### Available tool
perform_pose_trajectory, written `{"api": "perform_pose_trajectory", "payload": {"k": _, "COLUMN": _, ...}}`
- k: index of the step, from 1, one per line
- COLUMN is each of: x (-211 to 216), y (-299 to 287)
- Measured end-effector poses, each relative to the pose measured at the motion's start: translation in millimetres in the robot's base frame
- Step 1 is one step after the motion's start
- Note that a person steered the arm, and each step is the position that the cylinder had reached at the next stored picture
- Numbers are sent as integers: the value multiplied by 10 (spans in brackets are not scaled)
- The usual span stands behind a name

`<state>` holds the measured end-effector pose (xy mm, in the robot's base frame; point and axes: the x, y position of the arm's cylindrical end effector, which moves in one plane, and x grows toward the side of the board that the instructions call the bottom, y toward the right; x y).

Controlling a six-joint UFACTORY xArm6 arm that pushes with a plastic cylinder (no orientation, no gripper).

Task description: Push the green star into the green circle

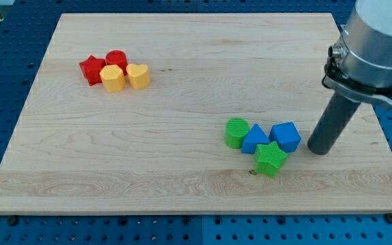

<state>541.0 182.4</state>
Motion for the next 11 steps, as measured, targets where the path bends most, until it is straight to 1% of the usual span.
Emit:
{"api": "perform_pose_trajectory", "payload": {"k": 1, "x": 237, "y": -80}}
{"api": "perform_pose_trajectory", "payload": {"k": 2, "x": 239, "y": -150}}
{"api": "perform_pose_trajectory", "payload": {"k": 3, "x": 271, "y": -533}}
{"api": "perform_pose_trajectory", "payload": {"k": 4, "x": 304, "y": -632}}
{"api": "perform_pose_trajectory", "payload": {"k": 5, "x": 309, "y": -605}}
{"api": "perform_pose_trajectory", "payload": {"k": 7, "x": 500, "y": -606}}
{"api": "perform_pose_trajectory", "payload": {"k": 10, "x": 413, "y": -968}}
{"api": "perform_pose_trajectory", "payload": {"k": 11, "x": 188, "y": -1048}}
